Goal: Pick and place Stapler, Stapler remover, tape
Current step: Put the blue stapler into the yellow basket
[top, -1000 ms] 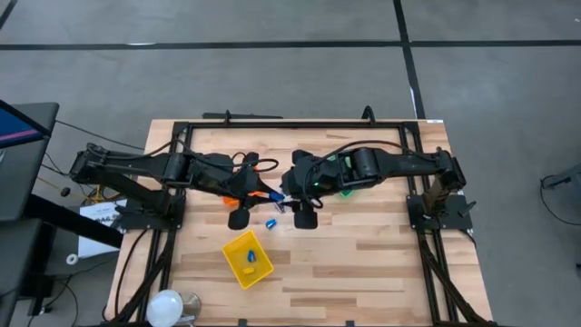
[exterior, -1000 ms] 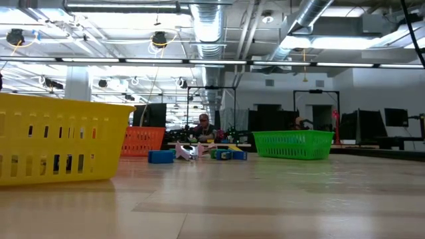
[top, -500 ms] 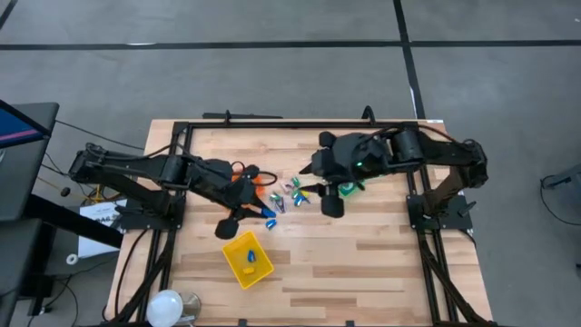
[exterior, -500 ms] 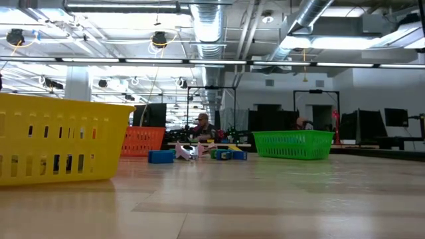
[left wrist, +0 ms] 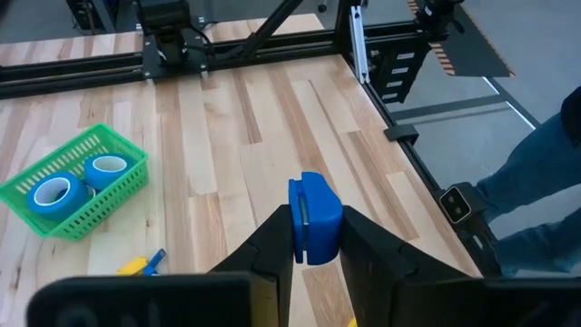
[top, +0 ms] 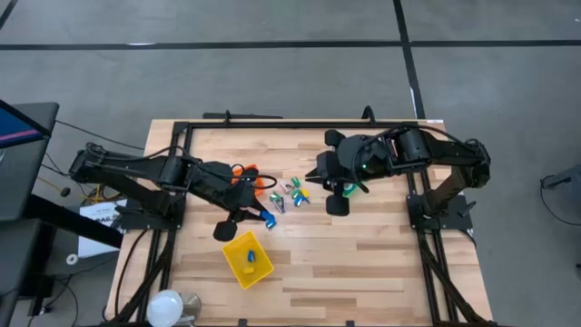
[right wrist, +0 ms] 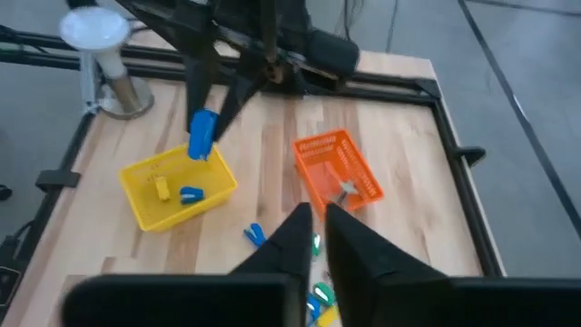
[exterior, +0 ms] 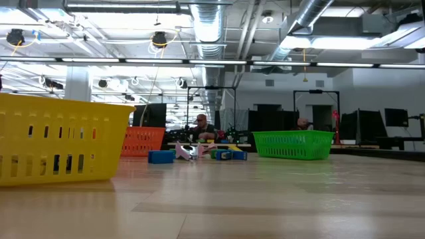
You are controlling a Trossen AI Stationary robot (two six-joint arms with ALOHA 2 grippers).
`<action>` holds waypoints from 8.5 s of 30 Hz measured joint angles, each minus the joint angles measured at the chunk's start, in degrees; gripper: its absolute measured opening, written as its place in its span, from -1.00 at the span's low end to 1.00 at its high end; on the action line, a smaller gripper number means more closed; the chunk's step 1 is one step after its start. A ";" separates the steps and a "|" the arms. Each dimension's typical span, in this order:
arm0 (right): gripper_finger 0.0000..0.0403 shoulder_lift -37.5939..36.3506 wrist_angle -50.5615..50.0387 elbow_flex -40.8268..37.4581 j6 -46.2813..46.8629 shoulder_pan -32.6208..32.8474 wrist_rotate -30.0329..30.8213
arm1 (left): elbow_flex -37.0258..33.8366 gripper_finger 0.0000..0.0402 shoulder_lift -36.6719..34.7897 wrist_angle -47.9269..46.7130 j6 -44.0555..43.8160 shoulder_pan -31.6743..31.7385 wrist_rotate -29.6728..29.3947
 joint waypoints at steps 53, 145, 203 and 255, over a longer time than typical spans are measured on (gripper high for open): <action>-1.00 -46.70 21.59 -59.98 14.71 -6.89 -6.45 | 0.00 -0.69 6.59 -8.02 -3.46 -15.78 1.72; -1.00 -35.58 20.00 -59.91 12.59 -4.89 -6.88 | 0.00 0.10 31.49 -7.44 -28.06 7.10 -7.65; -1.00 -35.60 20.01 -59.93 13.18 -4.92 -6.88 | 3.02 -0.31 41.46 -11.81 -35.45 7.41 -2.55; -1.00 -35.60 20.44 -59.95 13.18 -4.92 -6.88 | -4.10 -0.62 13.16 -10.67 -11.07 -9.95 -0.14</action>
